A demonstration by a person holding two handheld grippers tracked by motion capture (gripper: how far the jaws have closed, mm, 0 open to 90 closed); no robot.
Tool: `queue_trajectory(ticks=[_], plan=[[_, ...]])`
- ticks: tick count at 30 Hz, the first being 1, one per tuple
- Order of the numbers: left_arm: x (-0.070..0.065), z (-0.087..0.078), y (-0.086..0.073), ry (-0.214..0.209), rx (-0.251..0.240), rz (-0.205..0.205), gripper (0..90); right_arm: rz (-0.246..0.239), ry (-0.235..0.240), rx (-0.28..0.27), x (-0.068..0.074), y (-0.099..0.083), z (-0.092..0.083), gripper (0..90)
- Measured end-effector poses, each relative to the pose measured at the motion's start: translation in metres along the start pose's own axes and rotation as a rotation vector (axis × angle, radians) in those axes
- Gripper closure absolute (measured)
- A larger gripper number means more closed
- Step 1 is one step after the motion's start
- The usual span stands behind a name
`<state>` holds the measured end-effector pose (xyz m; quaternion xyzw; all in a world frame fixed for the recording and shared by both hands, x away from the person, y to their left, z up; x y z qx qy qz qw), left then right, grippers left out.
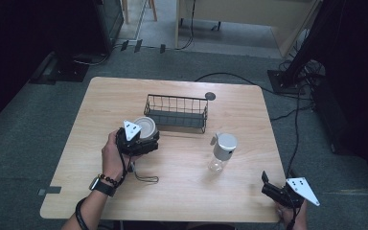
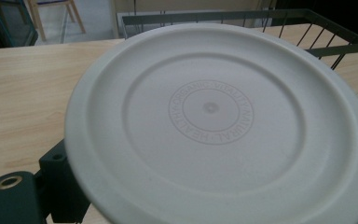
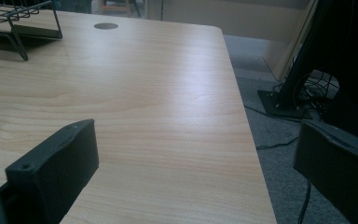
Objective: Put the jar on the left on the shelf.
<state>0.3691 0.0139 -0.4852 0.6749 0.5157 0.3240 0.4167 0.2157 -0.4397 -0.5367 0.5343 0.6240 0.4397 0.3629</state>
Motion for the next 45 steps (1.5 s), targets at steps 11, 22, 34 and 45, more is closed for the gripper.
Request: queue_trajectory(ticks=[11,22,34,45], plan=[[-0.003,0.002,0.018,-0.005,-0.01,-0.004,9.7,-0.003,0.003,0.001,0.0,0.0,0.0,0.0],[-0.006,0.008,0.037,-0.034,-0.019,-0.023,9.7,-0.004,0.001,0.004,0.0,0.0,0.001,0.0],[-0.012,0.018,0.058,-0.04,-0.024,-0.05,9.7,-0.003,0.001,0.006,0.0,0.0,0.001,0.0],[-0.014,0.031,0.072,-0.029,-0.023,-0.046,9.7,-0.011,0.004,0.009,0.001,0.0,0.001,0.0]])
Point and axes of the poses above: each handheld gripper's, and its own axes: z roughly forward along the jaws, y roughly out of its top, x roughly to its left, the point moved 5 cm from there along z, roughly forward along the jaws, and after that the axes turned 10 degrees about y, right-handed, at the moved point
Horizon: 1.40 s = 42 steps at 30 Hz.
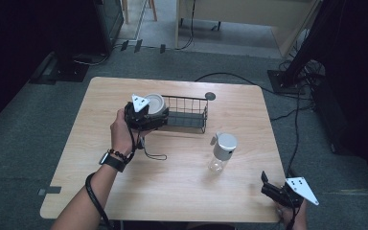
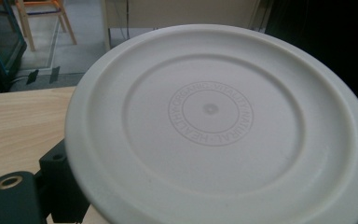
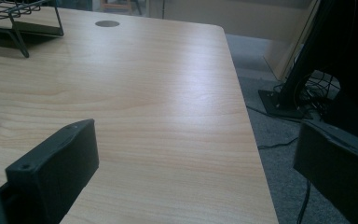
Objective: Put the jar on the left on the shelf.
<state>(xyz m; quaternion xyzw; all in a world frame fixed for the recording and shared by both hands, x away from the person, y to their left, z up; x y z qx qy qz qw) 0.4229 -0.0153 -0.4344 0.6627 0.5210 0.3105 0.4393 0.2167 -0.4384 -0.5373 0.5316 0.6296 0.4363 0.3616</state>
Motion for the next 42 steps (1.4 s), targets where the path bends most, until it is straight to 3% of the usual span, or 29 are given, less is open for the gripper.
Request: queue_trajectory(ticks=[19,42], plan=[[-0.008,0.036,0.015,0.049,0.013,0.02,9.7,-0.003,0.005,0.001,0.0,0.0,0.0,0.0],[-0.005,0.071,0.004,0.117,0.049,0.026,9.7,-0.006,0.004,0.001,0.001,0.0,0.0,0.0]])
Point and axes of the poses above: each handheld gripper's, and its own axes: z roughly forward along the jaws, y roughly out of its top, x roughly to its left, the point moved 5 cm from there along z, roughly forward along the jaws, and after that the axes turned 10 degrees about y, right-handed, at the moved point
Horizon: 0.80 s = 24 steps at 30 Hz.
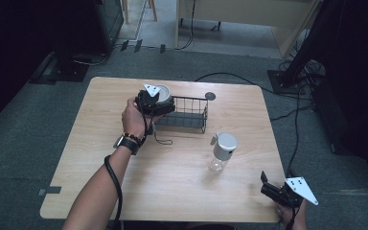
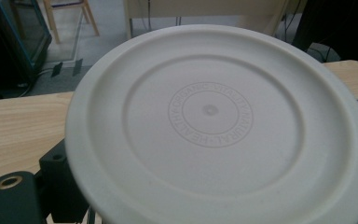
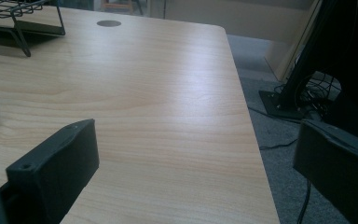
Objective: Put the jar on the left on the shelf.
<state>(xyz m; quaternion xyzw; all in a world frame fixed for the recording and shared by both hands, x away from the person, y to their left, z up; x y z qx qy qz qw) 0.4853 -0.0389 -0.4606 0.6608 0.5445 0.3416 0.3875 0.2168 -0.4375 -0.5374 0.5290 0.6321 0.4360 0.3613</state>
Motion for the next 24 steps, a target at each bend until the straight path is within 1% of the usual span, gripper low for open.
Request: queue_trajectory(ticks=[4,5,6,12,14,16,18,19,20,21,24], plan=[[-0.002,0.002,-0.003,-0.001,0.009,0.007,9.7,-0.001,0.0,0.0,0.0,0.0,0.0,0.0],[-0.003,0.004,-0.005,0.003,0.013,0.022,9.7,-0.001,0.001,0.0,0.0,0.0,0.0,0.0],[-0.004,0.005,-0.006,0.003,0.018,0.027,9.7,-0.001,0.001,0.001,0.0,0.0,0.0,0.0],[-0.006,0.008,-0.011,0.009,0.029,0.029,9.7,-0.002,0.0,0.001,0.0,0.0,0.0,0.0],[-0.006,0.009,-0.014,0.018,0.04,0.038,9.7,-0.004,0.001,0.001,0.0,0.0,0.0,0.0],[-0.006,0.011,-0.018,0.023,0.049,0.039,9.7,-0.005,0.002,0.001,0.0,0.0,0.0,0.0],[-0.006,0.011,-0.019,0.042,0.051,0.057,9.7,-0.007,0.002,0.0,0.0,0.0,0.0,0.0],[-0.005,0.012,-0.02,0.053,0.055,0.061,9.7,-0.007,0.002,0.001,0.0,0.0,0.0,0.0],[-0.005,0.012,-0.02,0.053,0.055,0.061,9.7,-0.007,0.002,0.001,0.0,0.0,0.0,0.0],[-0.004,0.013,-0.02,0.071,0.063,0.069,9.7,-0.008,0.002,0.001,0.001,0.0,0.0,0.0],[-0.005,0.013,-0.022,0.082,0.076,0.078,9.7,-0.009,0.002,0.002,0.001,0.0,0.0,0.0]])
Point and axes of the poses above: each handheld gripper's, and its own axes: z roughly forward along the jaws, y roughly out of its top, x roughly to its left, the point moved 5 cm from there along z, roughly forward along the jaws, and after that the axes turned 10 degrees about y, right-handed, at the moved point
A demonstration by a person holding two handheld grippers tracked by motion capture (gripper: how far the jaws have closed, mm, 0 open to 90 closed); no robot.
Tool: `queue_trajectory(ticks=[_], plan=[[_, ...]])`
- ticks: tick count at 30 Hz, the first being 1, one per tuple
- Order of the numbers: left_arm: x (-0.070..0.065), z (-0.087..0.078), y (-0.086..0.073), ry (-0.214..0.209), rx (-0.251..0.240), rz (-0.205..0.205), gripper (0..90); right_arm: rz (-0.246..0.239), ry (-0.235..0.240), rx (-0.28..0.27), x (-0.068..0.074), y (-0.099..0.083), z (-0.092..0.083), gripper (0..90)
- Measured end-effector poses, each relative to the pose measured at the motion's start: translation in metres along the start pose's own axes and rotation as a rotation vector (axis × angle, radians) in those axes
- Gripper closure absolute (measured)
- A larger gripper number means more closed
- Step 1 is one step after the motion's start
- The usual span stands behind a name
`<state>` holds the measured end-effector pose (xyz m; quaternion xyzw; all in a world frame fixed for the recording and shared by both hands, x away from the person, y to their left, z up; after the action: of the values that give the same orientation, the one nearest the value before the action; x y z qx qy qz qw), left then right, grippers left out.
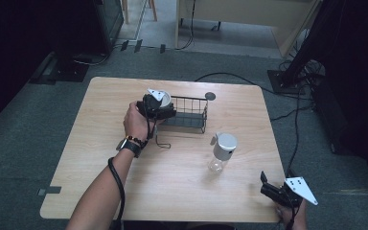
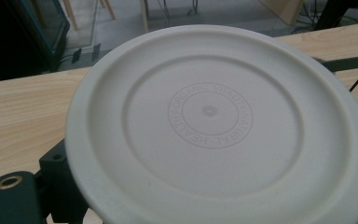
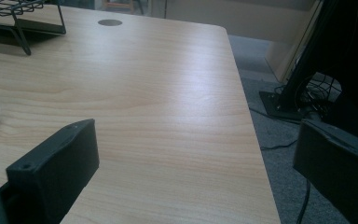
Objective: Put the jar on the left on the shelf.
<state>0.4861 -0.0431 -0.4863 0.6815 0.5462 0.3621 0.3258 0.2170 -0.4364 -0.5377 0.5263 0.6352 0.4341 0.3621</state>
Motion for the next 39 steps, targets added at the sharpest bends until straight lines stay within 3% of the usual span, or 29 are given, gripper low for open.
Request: queue_trajectory(ticks=[3,7,16,20,22,29,34,39], plan=[[-0.002,0.002,-0.002,0.025,0.015,0.031,9.6,-0.002,0.0,0.0,0.0,0.0,0.0,0.0],[-0.003,0.001,-0.002,0.029,0.025,0.036,9.6,-0.002,0.0,0.001,0.0,0.0,0.0,0.0],[-0.001,0.0,-0.003,0.01,0.031,0.044,9.2,-0.005,-0.001,0.002,0.001,0.0,0.0,0.0],[-0.001,-0.001,-0.003,0.009,0.037,0.036,9.1,-0.007,-0.001,0.002,0.001,0.0,0.0,0.0],[-0.002,-0.001,-0.002,-0.047,0.043,0.03,0.0,-0.007,-0.001,0.002,0.001,0.0,0.0,0.0],[-0.001,-0.004,-0.001,-0.059,0.042,0.008,0.0,-0.008,-0.001,0.002,0.001,0.0,0.0,0.0],[0.003,-0.01,0.003,-0.076,0.018,-0.03,0.0,-0.009,0.0,0.002,0.001,0.0,0.0,0.0],[0.005,-0.014,0.002,-0.075,0.011,-0.029,0.0,-0.013,0.0,0.003,0.001,0.0,0.001,0.0]])
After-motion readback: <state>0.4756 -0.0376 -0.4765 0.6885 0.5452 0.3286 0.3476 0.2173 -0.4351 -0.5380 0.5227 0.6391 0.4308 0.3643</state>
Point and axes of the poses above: each handheld gripper's, and its own axes: z roughly forward along the jaws, y roughly out of its top, x roughly to its left, the point moved 5 cm from there along z, roughly forward along the jaws, and after that the axes turned 10 degrees about y, right-handed, at the moved point
